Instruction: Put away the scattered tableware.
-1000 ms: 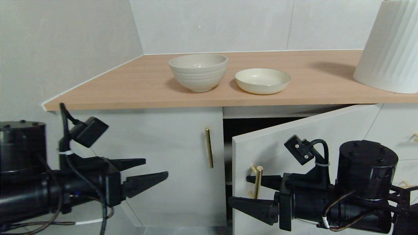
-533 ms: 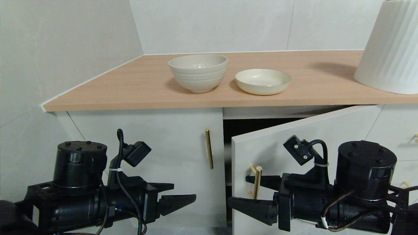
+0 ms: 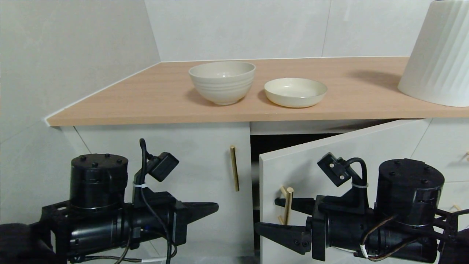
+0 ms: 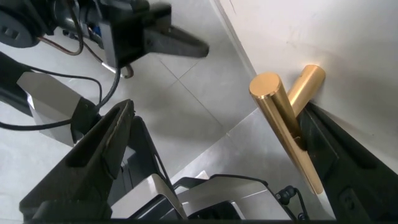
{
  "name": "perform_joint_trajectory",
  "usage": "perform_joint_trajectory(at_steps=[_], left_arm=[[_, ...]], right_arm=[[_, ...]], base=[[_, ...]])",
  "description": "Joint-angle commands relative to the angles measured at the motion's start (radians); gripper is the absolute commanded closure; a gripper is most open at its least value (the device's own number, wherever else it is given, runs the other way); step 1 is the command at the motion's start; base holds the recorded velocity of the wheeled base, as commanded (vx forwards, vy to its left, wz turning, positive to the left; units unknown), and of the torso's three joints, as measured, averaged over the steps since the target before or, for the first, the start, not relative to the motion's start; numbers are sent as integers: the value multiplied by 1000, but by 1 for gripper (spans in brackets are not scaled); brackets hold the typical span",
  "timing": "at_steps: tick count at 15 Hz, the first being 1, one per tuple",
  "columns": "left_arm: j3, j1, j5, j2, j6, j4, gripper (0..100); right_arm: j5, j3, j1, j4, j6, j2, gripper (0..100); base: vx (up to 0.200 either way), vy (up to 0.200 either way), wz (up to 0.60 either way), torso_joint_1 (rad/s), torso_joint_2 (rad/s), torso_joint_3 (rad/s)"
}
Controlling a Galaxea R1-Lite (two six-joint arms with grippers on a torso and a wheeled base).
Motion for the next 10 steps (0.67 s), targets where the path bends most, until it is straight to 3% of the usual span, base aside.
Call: perform_joint_trajectory(at_steps=[1, 4, 6, 9, 10], left_arm=[[-49, -27, 2, 108, 0, -84, 100], [-140, -41, 48, 264, 4, -248, 100], [-144, -61, 69, 327, 1, -352, 100], [-123, -141, 167, 484, 3, -674, 100], [-126, -145, 180, 505, 3, -710, 100]], right_arm=[[-1, 0, 0, 3, 0, 6, 0], [-3, 0, 1, 3, -1, 3, 0], [-3, 0, 0, 3, -1, 3, 0], [-3, 11, 1, 2, -4, -2, 0], [-3, 11, 1, 2, -4, 0, 0]], base=[[0, 0, 0, 0, 0, 0], [0, 0, 0, 0, 0, 0], [0, 0, 0, 0, 0, 0], [0, 0, 0, 0, 0, 0], [0, 0, 0, 0, 0, 0]])
